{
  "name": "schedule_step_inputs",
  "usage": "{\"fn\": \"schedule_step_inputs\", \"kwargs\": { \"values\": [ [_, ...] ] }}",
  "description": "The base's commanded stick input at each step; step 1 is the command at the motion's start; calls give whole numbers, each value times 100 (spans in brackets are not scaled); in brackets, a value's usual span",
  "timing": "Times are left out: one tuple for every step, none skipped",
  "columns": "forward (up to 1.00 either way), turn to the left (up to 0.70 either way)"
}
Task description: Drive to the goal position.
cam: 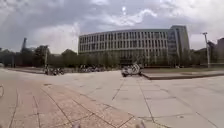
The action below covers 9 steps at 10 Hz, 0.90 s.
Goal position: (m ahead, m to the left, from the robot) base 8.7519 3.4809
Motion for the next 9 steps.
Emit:
{"fn": "schedule_step_inputs", "kwargs": {
  "values": [
    [70, 0],
    [70, 0],
    [70, 0],
    [70, 0],
    [70, 0],
    [70, 0],
    [70, 0],
    [70, 0],
    [70, 0]
  ]
}}
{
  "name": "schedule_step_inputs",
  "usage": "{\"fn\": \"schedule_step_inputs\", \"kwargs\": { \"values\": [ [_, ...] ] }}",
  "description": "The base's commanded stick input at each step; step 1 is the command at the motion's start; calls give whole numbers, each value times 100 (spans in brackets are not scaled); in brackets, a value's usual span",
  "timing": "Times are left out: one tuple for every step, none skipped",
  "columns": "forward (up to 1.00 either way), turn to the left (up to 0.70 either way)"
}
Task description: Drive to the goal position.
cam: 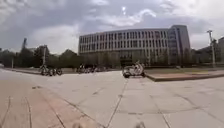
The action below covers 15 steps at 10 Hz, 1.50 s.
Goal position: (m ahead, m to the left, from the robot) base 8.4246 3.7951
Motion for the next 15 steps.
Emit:
{"fn": "schedule_step_inputs", "kwargs": {
  "values": [
    [70, 0],
    [70, 0],
    [70, 0],
    [70, 0],
    [70, 0],
    [70, 0],
    [70, 0],
    [70, 0],
    [70, 0],
    [70, 0],
    [70, 0],
    [70, 0],
    [70, 0],
    [70, 0],
    [70, 0]
  ]
}}
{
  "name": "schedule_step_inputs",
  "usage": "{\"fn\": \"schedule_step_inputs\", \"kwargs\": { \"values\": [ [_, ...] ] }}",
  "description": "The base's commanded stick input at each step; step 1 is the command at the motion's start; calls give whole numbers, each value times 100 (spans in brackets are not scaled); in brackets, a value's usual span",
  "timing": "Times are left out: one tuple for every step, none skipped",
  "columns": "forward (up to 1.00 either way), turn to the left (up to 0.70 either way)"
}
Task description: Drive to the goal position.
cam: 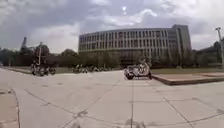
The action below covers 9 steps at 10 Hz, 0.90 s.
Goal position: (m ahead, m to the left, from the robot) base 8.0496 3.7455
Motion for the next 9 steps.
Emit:
{"fn": "schedule_step_inputs", "kwargs": {
  "values": [
    [70, 0],
    [70, 0],
    [70, 0],
    [70, 0],
    [70, 0],
    [70, 0],
    [70, 0],
    [70, 0],
    [70, 0]
  ]
}}
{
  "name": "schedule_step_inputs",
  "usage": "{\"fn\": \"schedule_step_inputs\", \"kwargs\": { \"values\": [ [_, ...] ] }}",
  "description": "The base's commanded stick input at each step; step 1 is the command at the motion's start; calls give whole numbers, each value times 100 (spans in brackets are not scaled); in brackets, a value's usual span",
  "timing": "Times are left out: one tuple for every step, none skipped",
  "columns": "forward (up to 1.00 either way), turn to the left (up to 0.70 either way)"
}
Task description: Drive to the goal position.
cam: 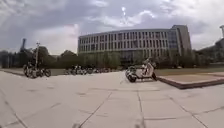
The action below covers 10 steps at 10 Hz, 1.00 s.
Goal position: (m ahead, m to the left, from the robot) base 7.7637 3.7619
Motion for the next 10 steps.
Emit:
{"fn": "schedule_step_inputs", "kwargs": {
  "values": [
    [70, 0],
    [70, 0],
    [70, 0],
    [70, 0],
    [70, 0],
    [70, 0],
    [70, 0],
    [70, 0],
    [70, 0],
    [70, 0]
  ]
}}
